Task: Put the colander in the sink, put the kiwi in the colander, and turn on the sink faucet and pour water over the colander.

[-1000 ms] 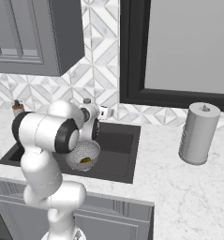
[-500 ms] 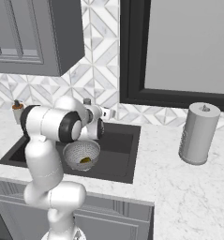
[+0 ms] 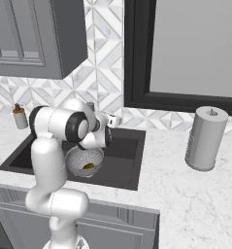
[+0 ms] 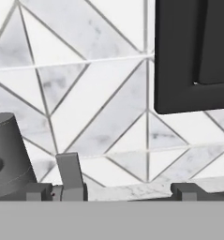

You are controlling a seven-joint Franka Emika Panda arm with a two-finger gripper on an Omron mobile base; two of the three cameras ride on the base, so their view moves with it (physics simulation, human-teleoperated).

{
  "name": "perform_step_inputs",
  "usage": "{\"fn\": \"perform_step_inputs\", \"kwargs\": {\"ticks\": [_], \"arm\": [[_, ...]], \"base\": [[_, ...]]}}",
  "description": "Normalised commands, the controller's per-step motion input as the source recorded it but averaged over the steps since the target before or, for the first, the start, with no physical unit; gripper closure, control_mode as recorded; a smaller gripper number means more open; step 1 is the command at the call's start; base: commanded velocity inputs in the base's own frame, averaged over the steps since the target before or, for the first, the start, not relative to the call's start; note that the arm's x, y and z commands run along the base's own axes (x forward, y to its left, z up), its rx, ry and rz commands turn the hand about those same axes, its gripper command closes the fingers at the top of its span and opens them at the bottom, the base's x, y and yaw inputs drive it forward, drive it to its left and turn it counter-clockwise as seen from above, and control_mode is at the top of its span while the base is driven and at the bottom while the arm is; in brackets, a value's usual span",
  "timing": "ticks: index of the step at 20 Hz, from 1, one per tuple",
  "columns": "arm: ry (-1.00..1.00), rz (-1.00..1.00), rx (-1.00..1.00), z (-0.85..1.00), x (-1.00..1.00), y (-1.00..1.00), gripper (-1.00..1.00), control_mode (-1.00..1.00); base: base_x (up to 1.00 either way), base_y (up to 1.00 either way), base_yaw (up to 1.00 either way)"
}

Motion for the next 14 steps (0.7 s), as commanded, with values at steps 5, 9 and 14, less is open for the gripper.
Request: {"fn": "perform_step_inputs", "kwargs": {"ticks": [5, 9, 14], "arm": [[0.0, 0.0, 0.0, -0.06, 0.19, 0.02, -1.0, -1.0], [0.0, 0.0, 0.0, 0.0, 0.21, 0.06, -1.0, -1.0], [0.0, 0.0, 0.0, -0.05, 0.17, 0.1, -1.0, -1.0]], "base": [[0.0, 0.0, 0.0], [0.0, 0.0, 0.0], [0.0, 0.0, 0.0]]}}
